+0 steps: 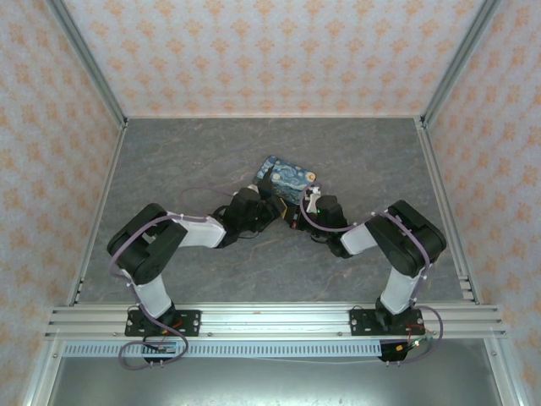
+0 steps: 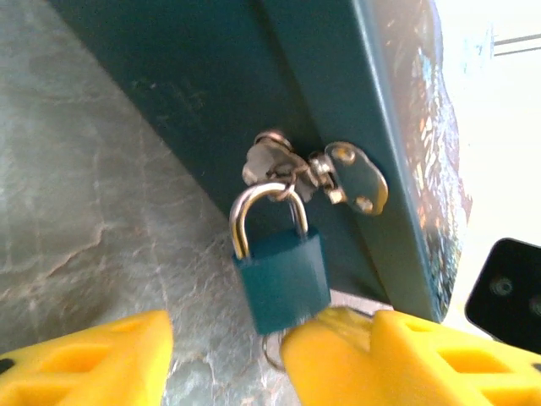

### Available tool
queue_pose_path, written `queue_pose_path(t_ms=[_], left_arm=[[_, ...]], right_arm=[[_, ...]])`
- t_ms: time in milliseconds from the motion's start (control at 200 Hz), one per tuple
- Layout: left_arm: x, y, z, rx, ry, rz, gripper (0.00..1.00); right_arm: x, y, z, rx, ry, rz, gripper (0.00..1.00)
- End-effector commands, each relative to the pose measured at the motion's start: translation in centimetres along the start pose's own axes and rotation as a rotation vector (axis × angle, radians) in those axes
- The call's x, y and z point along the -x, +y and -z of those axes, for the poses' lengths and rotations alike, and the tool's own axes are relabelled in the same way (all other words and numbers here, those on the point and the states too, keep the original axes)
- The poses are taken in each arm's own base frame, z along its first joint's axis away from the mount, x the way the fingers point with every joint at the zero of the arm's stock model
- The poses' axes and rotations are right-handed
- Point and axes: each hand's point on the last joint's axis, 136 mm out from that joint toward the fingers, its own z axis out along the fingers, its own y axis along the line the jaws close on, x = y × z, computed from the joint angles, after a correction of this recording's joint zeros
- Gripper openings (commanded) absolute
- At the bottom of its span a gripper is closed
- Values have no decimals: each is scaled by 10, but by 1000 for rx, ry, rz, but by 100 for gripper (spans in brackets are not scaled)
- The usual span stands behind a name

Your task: Unlock the padlock with the key

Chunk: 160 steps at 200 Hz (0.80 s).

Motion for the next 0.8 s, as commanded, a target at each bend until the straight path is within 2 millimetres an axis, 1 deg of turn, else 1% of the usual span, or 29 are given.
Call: queue_pose_path(t_ms=[0,145,245,325,415,430,435,465,530,796], left_arm=[[3,-16,20,-76,-2,-9,71],[20,-8,29,-125,-50,68,76],[23,-6,24,-165,-51,115,75],[21,-10,16,-207,-32,152,72],[22,-10,7,-255,-28,205,64],[21,-7,4,-248,-24,214,63],[22,-9,5,-261,-27,213,63],[23,-12,3,-280,-30,222,62],[23,-11,-2,-280,-25,231,60],[19,-14,-10,-278,-14,229,46]], right_arm=[[14,20,-4,69,-55,14,0],[14,23,-3,73,-59,1,0],[15,26,-2,79,-64,-15,0],[17,28,-2,86,-67,-34,0],[19,30,-1,93,-71,-59,0],[18,30,-1,92,-69,-61,0],[18,30,0,93,-69,-61,0],[18,30,0,93,-69,-64,0],[18,31,0,93,-69,-66,0],[18,31,0,93,-66,-72,0]])
